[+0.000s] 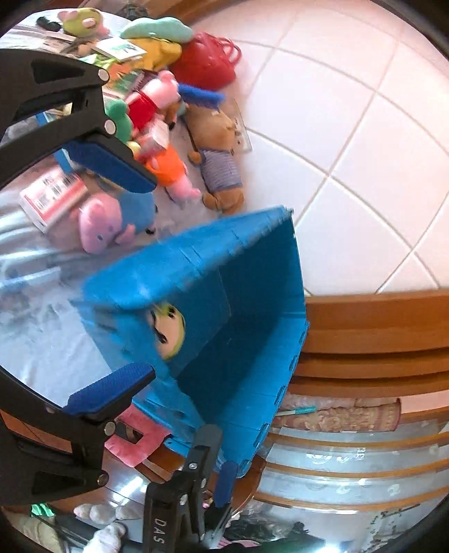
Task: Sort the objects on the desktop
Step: 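Withdraw both grippers from the crate back over the table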
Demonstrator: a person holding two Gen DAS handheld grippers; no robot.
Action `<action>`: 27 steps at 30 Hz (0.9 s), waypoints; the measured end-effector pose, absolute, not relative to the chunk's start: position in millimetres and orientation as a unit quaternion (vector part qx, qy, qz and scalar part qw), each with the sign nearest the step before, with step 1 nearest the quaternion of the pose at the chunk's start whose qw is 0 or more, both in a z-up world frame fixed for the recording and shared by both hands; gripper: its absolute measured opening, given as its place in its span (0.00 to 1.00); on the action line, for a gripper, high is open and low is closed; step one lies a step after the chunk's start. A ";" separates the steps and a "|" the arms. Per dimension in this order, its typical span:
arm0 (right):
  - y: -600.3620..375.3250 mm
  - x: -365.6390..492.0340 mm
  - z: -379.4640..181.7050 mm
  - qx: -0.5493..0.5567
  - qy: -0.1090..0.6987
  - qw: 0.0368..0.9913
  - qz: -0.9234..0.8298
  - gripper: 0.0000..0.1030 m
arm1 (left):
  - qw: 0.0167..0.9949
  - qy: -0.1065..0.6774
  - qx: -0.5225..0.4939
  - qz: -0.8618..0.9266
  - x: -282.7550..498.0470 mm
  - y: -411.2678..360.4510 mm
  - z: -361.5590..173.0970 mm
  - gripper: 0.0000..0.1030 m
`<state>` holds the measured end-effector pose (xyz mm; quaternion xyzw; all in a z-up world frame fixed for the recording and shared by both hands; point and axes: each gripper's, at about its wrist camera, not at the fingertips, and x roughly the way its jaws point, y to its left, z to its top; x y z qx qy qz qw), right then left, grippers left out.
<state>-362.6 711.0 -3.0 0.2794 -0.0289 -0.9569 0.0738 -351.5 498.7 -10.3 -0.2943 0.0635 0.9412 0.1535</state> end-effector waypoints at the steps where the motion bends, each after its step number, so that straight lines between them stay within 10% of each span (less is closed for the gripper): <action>1: 699.2 -354.0 -5.2 0.277 -0.029 0.074 -0.958 1.00 | 0.152 0.060 -0.293 0.942 -344.8 485.9 -12.0 0.97; 27: 462.8 -257.2 -80.0 0.282 -0.029 0.087 -0.955 1.00 | 0.029 -0.010 -0.334 0.942 -247.8 190.9 -88.8 0.97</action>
